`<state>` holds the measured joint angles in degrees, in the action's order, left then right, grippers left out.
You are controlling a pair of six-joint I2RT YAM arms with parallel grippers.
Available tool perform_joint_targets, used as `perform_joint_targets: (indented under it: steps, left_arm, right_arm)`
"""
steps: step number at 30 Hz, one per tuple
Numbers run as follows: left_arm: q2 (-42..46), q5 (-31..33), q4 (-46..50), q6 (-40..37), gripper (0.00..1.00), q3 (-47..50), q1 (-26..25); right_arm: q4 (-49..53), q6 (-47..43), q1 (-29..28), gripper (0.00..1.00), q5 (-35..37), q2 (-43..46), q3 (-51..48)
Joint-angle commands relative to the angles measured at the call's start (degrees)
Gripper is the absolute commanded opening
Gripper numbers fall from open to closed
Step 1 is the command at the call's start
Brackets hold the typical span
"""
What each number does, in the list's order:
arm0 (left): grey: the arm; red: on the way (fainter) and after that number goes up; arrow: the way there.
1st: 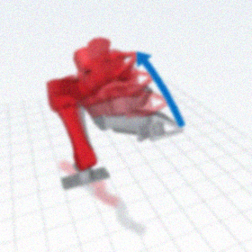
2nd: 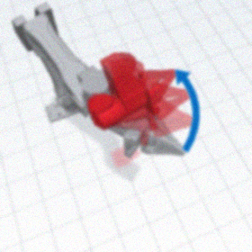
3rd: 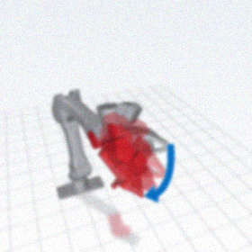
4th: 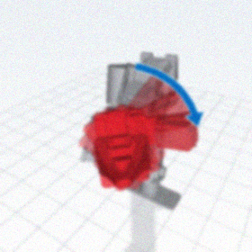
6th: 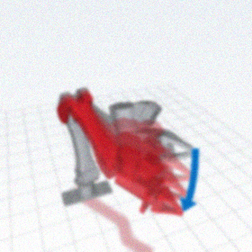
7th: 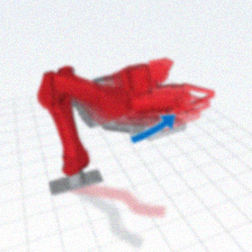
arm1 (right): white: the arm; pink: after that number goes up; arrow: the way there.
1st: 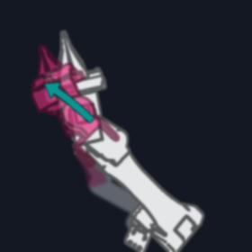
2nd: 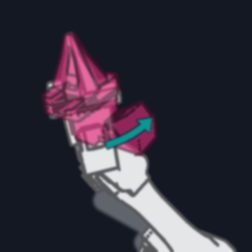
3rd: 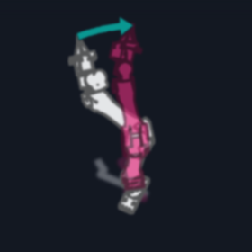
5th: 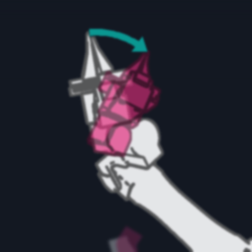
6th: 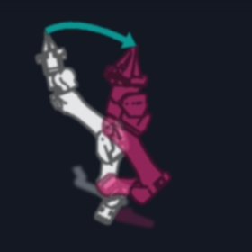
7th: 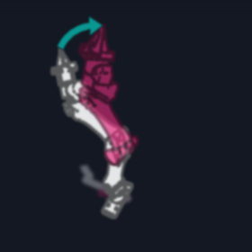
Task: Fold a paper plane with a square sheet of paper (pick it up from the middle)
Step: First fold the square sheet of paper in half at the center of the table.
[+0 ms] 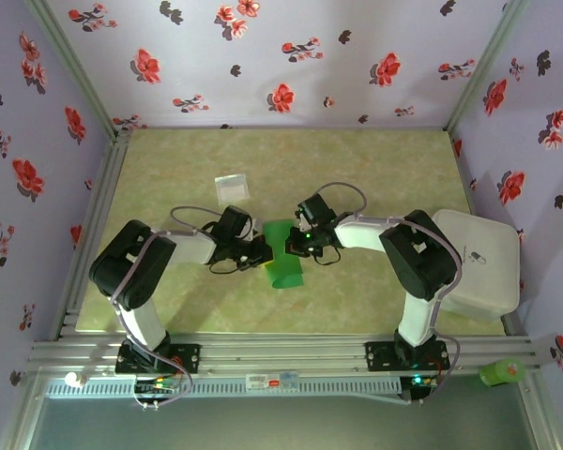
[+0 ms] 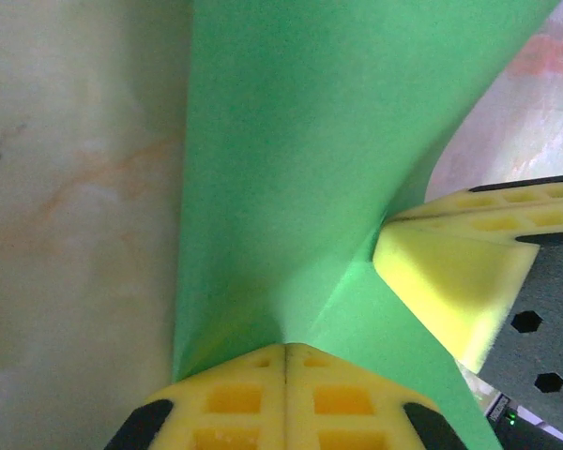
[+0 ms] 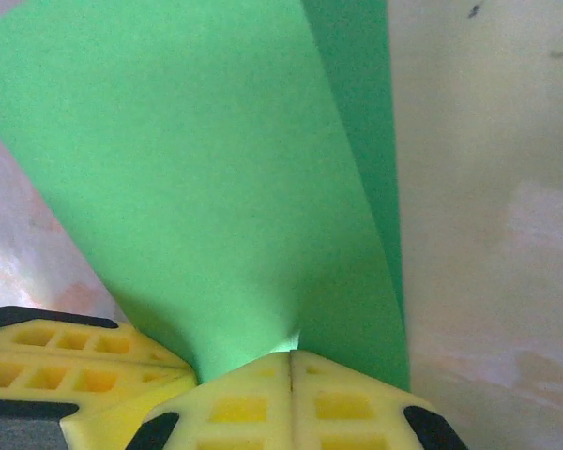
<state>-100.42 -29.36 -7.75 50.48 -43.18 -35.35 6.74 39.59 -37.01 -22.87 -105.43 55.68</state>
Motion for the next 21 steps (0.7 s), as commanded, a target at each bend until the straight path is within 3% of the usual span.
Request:
perform_joint_targets:
  steps: [1,5,11,21]
  left_arm:
    - [4.97,1.74,-0.03,2.98,0.0,1.38,-0.15]
    - [8.56,0.7,0.45,5.86,0.0,0.01,-0.15]
    - [5.22,-3.69,2.77,6.35,0.0,-1.03,-0.96]
    - [1.24,-2.54,4.02,3.13,0.0,3.55,-1.78]
  right_arm:
    - [7.5,1.16,0.64,0.0,5.28,-2.03,-3.16]
    - [7.23,1.37,0.7,0.0,5.39,-1.8,-3.39]
    - [7.58,1.51,0.63,0.0,5.52,-1.53,-3.29]
    - [7.16,2.13,0.54,0.0,5.47,-0.79,-4.39]
